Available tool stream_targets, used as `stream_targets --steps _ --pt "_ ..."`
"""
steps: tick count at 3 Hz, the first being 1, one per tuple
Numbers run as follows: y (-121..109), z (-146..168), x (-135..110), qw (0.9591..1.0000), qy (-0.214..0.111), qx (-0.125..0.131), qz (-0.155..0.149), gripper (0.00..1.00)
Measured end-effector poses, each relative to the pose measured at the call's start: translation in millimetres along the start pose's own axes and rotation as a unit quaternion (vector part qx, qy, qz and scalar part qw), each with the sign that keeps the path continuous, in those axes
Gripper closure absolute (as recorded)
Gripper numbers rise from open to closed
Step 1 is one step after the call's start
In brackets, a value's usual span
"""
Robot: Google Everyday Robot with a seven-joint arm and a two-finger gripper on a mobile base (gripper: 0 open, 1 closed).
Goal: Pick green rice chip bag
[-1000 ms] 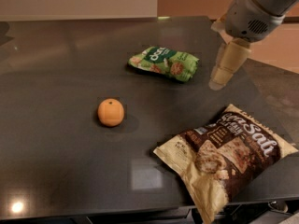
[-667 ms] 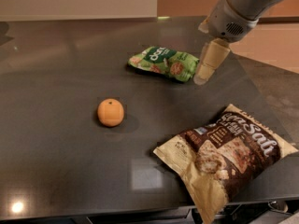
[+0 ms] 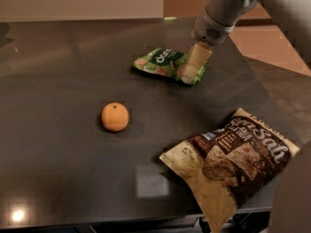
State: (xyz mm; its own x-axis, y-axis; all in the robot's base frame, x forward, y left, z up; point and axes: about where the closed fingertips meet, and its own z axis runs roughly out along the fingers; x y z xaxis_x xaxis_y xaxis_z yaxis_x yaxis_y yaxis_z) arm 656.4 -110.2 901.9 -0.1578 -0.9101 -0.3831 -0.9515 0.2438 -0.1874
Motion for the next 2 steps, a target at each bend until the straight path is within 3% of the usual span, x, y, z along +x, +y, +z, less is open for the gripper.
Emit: stream_targets --steps 2 --pt "-28 44 -1 0.9992 0.027 -0.014 0.025 0.00"
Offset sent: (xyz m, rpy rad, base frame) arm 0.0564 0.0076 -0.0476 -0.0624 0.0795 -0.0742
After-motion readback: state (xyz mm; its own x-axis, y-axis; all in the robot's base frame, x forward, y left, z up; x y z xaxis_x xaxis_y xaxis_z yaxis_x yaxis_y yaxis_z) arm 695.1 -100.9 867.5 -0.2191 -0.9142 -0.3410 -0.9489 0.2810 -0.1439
